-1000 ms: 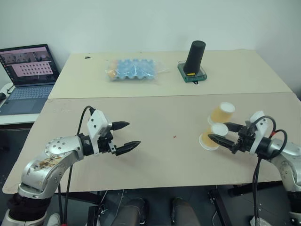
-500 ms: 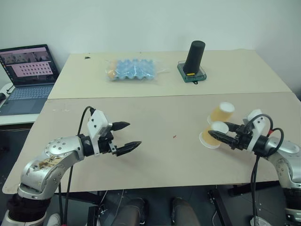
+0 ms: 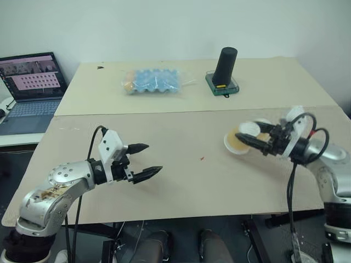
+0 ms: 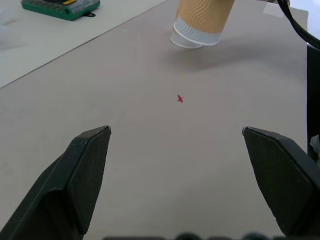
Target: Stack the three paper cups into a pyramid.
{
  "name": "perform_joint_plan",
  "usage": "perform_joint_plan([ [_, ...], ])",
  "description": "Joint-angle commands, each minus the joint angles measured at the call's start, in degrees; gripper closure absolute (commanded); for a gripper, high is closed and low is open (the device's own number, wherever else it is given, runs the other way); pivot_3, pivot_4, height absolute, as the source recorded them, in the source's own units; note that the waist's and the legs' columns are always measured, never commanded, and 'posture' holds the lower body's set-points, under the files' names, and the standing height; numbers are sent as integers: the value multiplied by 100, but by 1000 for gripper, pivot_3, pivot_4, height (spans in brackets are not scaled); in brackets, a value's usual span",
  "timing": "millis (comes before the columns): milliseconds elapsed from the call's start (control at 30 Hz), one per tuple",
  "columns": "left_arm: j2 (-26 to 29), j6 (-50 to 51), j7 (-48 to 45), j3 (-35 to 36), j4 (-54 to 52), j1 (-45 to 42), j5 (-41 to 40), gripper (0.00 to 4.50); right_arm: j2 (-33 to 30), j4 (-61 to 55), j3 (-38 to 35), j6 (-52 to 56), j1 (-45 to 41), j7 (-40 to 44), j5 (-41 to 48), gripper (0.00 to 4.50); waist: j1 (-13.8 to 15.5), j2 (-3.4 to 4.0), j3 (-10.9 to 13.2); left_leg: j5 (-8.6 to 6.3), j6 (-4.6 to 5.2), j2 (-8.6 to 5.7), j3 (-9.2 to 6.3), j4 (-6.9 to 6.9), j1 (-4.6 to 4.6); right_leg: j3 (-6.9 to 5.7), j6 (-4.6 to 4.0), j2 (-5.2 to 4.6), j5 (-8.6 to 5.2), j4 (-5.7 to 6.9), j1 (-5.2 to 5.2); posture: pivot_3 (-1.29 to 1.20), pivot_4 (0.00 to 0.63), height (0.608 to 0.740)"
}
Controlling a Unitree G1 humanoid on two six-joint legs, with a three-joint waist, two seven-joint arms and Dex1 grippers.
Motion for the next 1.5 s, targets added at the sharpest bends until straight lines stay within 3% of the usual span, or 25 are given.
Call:
perform_joint_plan([
  [33, 149, -53, -36, 322, -209, 29, -25, 0, 189, -440, 450, 171, -651, 272, 274, 1895, -10, -1, 0, 0, 0, 0, 0, 0, -5, 1, -1, 0, 2, 0, -6, 0, 150, 740],
  [267, 307, -199, -134, 507, -122, 215, 118, 0, 1029, -116, 1589, 45, -1207, 267, -187, 1895, -19, -5, 0, 1, -2, 8, -1, 0, -2, 1, -8, 12, 7, -1, -21, 0, 150, 740],
  [467, 263, -175, -109, 554, -220, 291, 118, 0, 1671, 1067, 2206, -500, -1531, 347, -861, 1895, -2, -8, 0, 4, -7, 6, 0, 1, -5, 4, -11, 40, 22, 1, -39, 0, 150, 740],
  [767, 212, -153, -71, 542, -245, 278, 114, 0, 2170, 2331, 2357, -1082, -1961, 476, -1397, 1895, -72, -7, 0, 12, -19, 9, 1, 0, -12, 10, -18, 52, 26, 14, -58, 0, 150, 740],
  [1133, 160, -159, -12, 486, -225, 203, 127, 0, 2285, 2406, 2300, -1055, -1895, 560, -1551, 1895, -126, -7, 0, 13, -21, 9, 1, 1, -10, 11, -19, 54, 27, 19, -59, 0, 150, 740],
  [1200, 150, -167, -10, 469, -206, 178, 133, 0, 2289, 2406, 2288, -1038, -1892, 541, -1555, 933, -128, -7, 0, 13, -21, 9, 1, 0, -10, 11, -19, 54, 27, 19, -59, 0, 150, 740],
  [1233, 144, -177, -9, 449, -188, 156, 150, 0, 2290, 2389, 2276, -1036, -1886, 527, -1553, 789, -130, -7, 0, 13, -21, 9, 1, 1, -10, 11, -19, 54, 27, 19, -59, 0, 150, 740],
  [1300, 134, -182, -12, 428, -166, 131, 162, 0, 2291, 2368, 2262, -1049, -1879, 507, -1562, 65, -132, -7, 0, 13, -21, 9, 1, 0, -10, 11, -19, 54, 27, 19, -59, 0, 150, 740],
  [1500, 86, -187, -36, 376, -117, 51, 197, 0, 2208, 2231, 2146, -996, -1871, 482, -1529, 65, -137, -7, 0, 13, -22, 9, 1, 0, -10, 12, -19, 55, 27, 21, -61, 0, 150, 740],
])
